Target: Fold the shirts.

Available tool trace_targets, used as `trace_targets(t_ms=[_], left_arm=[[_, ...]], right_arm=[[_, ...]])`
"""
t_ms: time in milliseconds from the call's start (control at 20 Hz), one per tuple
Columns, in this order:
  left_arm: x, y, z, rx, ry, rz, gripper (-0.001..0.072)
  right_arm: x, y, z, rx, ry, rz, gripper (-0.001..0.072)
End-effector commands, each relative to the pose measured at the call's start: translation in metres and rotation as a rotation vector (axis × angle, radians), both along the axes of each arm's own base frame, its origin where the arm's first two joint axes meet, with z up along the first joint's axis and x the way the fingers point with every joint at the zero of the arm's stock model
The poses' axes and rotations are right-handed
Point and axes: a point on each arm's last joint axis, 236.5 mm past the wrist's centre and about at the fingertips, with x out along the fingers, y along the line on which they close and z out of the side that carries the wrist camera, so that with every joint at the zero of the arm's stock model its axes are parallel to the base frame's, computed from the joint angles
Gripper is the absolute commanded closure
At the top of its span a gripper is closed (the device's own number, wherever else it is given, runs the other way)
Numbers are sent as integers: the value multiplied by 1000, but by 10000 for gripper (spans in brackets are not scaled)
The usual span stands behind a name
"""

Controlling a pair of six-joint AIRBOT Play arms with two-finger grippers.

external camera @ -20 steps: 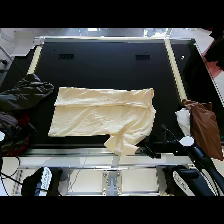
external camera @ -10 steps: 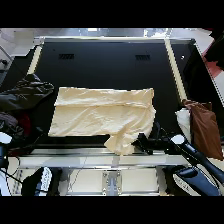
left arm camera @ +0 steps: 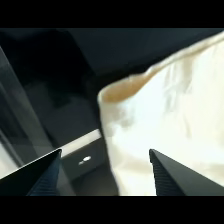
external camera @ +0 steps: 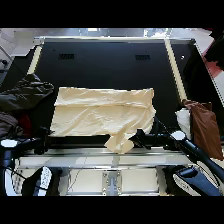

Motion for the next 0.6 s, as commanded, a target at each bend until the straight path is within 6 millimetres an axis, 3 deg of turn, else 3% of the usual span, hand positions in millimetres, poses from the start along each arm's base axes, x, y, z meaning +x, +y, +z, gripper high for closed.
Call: trace_targets(t_ms=[0,300,500,550], left_arm=[[19,16,10,-20,-103,105,111],[15,13,-4,-44,-74,71,116],[27,0,-15,-124,-107,19,122],[30,-1,-17,-136,-119,17,223]], right_arm=[[-1,2,2,4,-8,18,693],[-1,2,2,4,-8,16,693],[-1,2,2,5,-7,16,693],[-1,2,2,5,-7,16,693]])
